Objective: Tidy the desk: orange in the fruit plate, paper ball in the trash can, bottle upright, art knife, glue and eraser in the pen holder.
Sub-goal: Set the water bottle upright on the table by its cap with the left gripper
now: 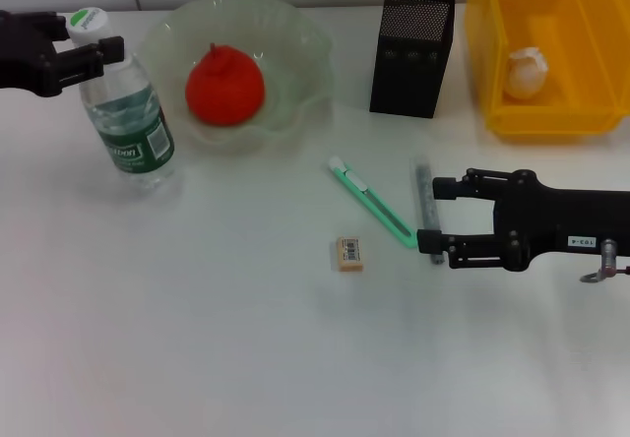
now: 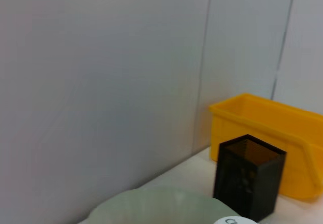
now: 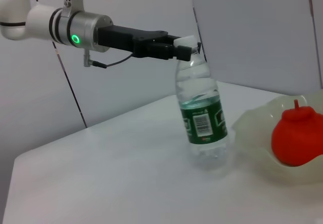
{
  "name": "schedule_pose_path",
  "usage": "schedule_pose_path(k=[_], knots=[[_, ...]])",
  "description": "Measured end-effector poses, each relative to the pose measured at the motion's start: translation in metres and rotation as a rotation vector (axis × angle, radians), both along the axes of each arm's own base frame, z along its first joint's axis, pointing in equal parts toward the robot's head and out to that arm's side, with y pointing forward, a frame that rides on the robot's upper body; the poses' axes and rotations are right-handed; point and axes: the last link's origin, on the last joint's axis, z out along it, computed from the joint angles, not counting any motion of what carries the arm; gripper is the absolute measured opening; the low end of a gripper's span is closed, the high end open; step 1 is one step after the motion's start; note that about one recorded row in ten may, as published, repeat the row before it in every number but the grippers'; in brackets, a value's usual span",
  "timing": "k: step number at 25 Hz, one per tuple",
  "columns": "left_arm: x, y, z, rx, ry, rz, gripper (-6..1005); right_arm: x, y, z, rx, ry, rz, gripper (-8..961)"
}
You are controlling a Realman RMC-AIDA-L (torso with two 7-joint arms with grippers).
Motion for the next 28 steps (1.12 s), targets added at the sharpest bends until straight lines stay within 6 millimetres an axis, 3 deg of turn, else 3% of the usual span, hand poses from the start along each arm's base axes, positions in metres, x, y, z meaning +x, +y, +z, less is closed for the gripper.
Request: schedule_pose_path(k=[11, 28], knots=[[-0.013, 0.001, -0.019, 0.039, 0.015, 0.016, 443, 0.000, 0.001, -0.001, 0.003, -0.008, -0.003, 802], [-0.014, -0.001, -0.022, 0.037, 0.014, 0.014, 442, 0.000, 0.002, 0.000, 0.006, -0.010, 0.000, 802]])
